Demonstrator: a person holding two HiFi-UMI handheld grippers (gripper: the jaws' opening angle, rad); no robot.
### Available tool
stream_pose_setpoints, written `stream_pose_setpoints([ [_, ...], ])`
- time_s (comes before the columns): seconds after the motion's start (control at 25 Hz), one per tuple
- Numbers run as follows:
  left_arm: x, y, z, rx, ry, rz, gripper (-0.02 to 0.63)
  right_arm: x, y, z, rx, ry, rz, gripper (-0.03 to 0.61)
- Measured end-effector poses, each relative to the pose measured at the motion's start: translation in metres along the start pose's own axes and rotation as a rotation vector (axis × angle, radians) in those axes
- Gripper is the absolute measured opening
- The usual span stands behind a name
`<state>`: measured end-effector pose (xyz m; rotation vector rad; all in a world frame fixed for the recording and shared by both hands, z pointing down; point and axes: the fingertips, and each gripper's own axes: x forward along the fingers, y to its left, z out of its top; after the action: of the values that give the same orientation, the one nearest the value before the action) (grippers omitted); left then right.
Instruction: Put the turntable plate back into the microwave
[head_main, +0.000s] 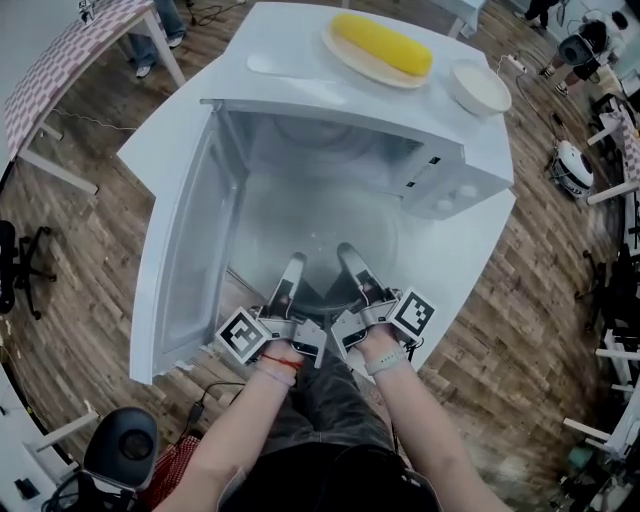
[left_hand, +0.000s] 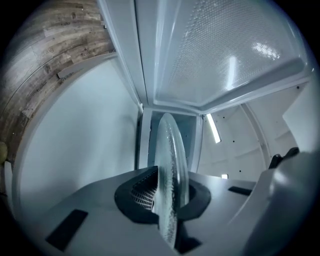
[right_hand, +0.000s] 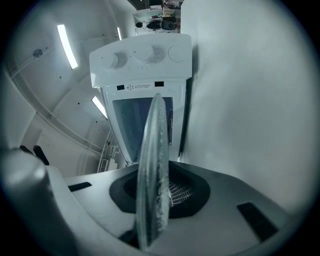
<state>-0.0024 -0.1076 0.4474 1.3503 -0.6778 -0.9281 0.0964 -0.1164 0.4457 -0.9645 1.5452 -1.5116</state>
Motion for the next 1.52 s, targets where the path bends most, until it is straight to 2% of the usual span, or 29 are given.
stream_pose_setpoints([
  [0.48, 0.036, 0.006, 0.012, 0.000, -0.039, 0.001, 0.031, 0.029, -0.004, 0.020, -0.027, 0.029, -0.010, 0.069],
  [0.76, 0.059, 0.004, 0.021, 0.013, -0.025, -0.015, 0.032, 0.048, -0.003, 0.033, -0.026, 0.013, 0.019, 0.069],
  [1.52, 0.096, 0.021, 0.042, 0.020, -0.016, 0.007, 0.032, 0.085, -0.020, 0.055, -0.003, 0.005, -0.001, 0.067],
])
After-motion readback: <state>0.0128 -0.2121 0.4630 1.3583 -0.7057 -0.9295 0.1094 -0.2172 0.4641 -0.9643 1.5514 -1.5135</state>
